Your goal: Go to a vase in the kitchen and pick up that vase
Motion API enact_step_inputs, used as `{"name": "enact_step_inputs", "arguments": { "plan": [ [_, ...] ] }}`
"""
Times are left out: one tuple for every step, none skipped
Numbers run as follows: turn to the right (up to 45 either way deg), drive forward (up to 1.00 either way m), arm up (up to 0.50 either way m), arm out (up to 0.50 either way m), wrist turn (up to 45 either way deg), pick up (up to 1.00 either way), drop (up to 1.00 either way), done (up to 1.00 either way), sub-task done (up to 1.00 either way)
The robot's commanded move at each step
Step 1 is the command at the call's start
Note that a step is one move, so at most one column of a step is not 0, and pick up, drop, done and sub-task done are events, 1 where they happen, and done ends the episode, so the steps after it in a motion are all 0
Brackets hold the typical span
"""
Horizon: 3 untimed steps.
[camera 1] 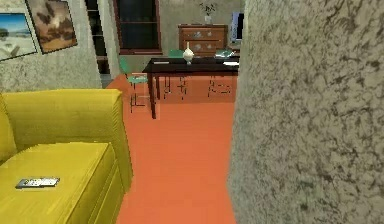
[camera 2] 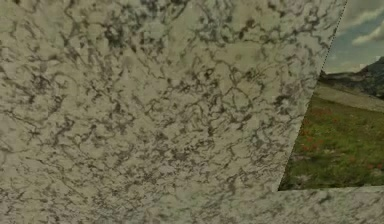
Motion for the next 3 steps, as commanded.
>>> {"name": "enact_step_inputs", "arguments": {
  "plan": [
    [-9.0, 0.00, 0.00, 0.00, 0.0, 0.00, 0.00, 0.00, 0.00],
    [0.0, 1.00, 0.00, 0.00, 0.0, 0.00, 0.00, 0.00, 0.00],
    [0.0, 0.50, 0.00, 0.00, 0.0, 0.00, 0.00, 0.00, 0.00]
  ]
}}
